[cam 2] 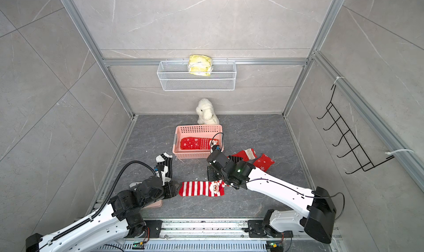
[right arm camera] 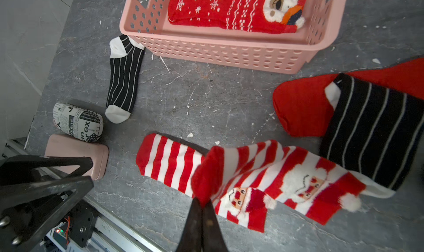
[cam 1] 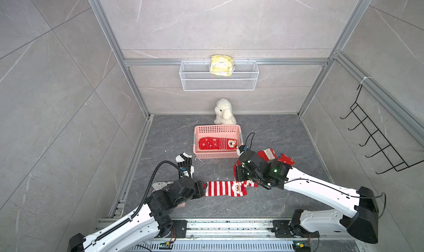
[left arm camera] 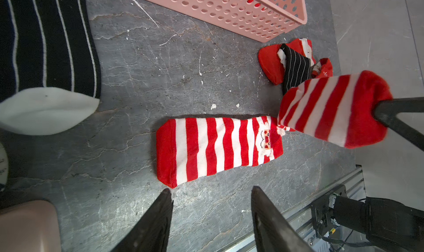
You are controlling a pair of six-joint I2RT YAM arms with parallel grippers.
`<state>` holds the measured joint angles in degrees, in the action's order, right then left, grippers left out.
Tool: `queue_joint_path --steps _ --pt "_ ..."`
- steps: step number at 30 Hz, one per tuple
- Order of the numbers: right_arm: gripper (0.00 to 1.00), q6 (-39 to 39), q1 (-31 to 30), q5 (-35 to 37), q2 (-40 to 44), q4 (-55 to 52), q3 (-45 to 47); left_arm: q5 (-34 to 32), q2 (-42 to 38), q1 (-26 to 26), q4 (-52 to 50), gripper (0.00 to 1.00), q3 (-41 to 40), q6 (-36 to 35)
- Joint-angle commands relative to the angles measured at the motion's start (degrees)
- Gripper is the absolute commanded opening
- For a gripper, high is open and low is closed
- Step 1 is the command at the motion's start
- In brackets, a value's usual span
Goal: Place the socks together as a pair
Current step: Flatten out the sock.
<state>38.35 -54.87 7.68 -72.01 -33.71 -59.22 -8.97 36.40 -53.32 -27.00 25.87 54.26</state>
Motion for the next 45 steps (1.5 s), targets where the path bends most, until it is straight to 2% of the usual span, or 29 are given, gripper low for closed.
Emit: queue_joint_path --steps 1,5,14,19,24,29,30,34,36,39,45 --pt "0.00 0.09 -0.39 2.45 5.31 -5.44 0.47 -0.76 0.76 0.15 0.61 0.57 0.76 0.67" --pt "0.00 -0.40 -0.33 4.53 10.47 -9.78 0.74 -0.67 1.79 0.15 1.32 0.57 0.77 0.67" --pt "0.00 -1.06 -1.67 -0.60 16.11 -12.89 0.69 -0.52 3.24 0.15 2.15 0.58 1.03 0.85" --pt "0.00 -0.99 -3.66 -4.27 14.17 -11.33 -0.02 -0.52 3.12 0.15 2.05 0.58 0.98 1.17" --pt "0.00 0.52 -6.30 -3.87 11.48 -8.09 -0.97 -0.54 2.53 0.21 1.32 0.59 0.79 1.37" --pt "0.00 2.40 -8.35 -2.51 4.71 -2.71 -2.15 -1.25 1.44 0.15 0.90 0.59 0.05 1.97" --pt "0.02 2.64 -8.64 -2.09 3.19 -1.71 -2.41 -1.47 1.23 0.15 0.79 0.59 -0.14 2.14" --pt "0.49 3.52 -9.55 -1.02 -1.59 1.24 -2.87 -1.73 0.43 0.15 0.64 0.59 -0.70 2.47" --pt "0.63 4.04 -9.55 1.28 -1.94 0.42 -2.66 -1.55 0.17 0.15 0.50 0.59 -0.91 2.60" --pt "0.67 5.16 -9.55 5.88 0.82 -1.53 -0.98 -0.62 0.32 0.15 1.28 0.59 -1.30 2.68" --pt "0.67 8.06 -9.00 15.03 9.82 -6.02 6.14 4.15 4.36 0.15 8.06 0.57 -2.30 3.18"
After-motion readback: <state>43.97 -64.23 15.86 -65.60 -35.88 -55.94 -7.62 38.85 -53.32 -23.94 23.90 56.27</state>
